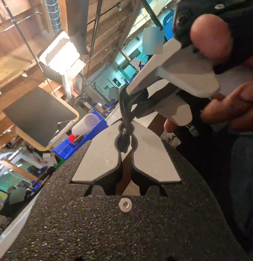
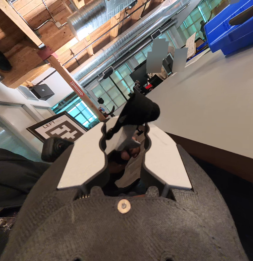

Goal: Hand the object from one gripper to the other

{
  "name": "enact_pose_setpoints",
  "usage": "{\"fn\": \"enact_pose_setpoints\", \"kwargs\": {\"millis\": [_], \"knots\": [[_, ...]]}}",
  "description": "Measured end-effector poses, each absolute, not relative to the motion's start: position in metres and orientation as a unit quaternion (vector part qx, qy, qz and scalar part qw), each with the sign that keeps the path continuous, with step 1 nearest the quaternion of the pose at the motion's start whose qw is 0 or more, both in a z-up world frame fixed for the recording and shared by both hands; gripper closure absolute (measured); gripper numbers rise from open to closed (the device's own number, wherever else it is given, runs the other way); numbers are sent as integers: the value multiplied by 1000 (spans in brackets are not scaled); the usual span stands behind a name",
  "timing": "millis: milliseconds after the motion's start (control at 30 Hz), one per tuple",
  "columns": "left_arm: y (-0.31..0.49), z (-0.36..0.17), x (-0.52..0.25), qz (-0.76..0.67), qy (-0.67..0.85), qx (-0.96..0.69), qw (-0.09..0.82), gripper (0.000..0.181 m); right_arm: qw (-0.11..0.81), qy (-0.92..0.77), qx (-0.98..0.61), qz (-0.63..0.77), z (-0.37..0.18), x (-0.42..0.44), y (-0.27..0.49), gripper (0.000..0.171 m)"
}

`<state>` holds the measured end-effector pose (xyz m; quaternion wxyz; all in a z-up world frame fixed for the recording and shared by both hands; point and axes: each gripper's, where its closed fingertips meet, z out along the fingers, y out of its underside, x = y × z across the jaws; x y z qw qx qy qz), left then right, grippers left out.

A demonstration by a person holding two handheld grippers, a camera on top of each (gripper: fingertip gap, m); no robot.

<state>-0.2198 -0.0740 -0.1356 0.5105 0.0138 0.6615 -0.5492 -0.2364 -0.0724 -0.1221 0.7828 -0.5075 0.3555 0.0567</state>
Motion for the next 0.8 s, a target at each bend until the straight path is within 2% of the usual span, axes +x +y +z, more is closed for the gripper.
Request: {"fn": "enact_pose_setpoints", "kwargs": {"millis": [100,200,233,300,400,500,567,667,800], "knots": [[-86,-143,-233,-536,654,76,529,173,777,380,-500,53,-128,-231,-75,125],[-89,-148,-233,-515,662,94,536,170,783,378,-491,55,-127,-231,-79,144],[-89,-149,-235,-520,662,98,530,167,784,373,-494,53,-127,-231,-79,150],[-91,-151,-241,-549,668,105,492,159,782,371,-501,21,-126,-230,-81,150],[-88,-130,-266,-672,637,95,365,144,783,358,-506,-38,-120,-228,-92,151],[-73,-109,-252,-755,612,-19,234,129,806,319,-496,-52,-106,-234,-101,151],[-68,-111,-240,-777,612,-89,112,118,821,286,-491,-50,-98,-241,-103,151],[-66,-115,-237,-795,585,-148,-66,121,832,249,-494,-45,-93,-251,-100,151],[-74,-124,-241,-778,566,-187,-198,123,839,222,-497,-25,-92,-261,-90,151]]}}
